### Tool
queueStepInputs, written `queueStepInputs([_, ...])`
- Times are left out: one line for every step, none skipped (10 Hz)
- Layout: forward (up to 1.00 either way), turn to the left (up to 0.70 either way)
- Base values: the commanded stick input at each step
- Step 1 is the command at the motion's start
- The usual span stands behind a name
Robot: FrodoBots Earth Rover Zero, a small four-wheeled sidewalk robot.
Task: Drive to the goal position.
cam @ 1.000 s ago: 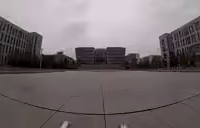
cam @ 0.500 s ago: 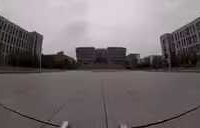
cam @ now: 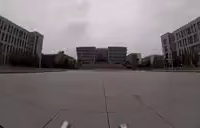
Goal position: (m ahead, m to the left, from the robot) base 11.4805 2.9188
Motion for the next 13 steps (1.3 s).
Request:
queueStepInputs([0.7, 0.0])
queueStepInputs([0.7, 0.0])
queueStepInputs([0.7, 0.0])
queueStepInputs([0.7, 0.0])
queueStepInputs([0.7, 0.0])
queueStepInputs([0.7, 0.0])
queueStepInputs([0.7, 0.0])
queueStepInputs([0.7, 0.0])
queueStepInputs([0.7, 0.0])
queueStepInputs([0.7, 0.0])
queueStepInputs([0.7, 0.0])
queueStepInputs([0.7, 0.0])
queueStepInputs([0.7, 0.0])
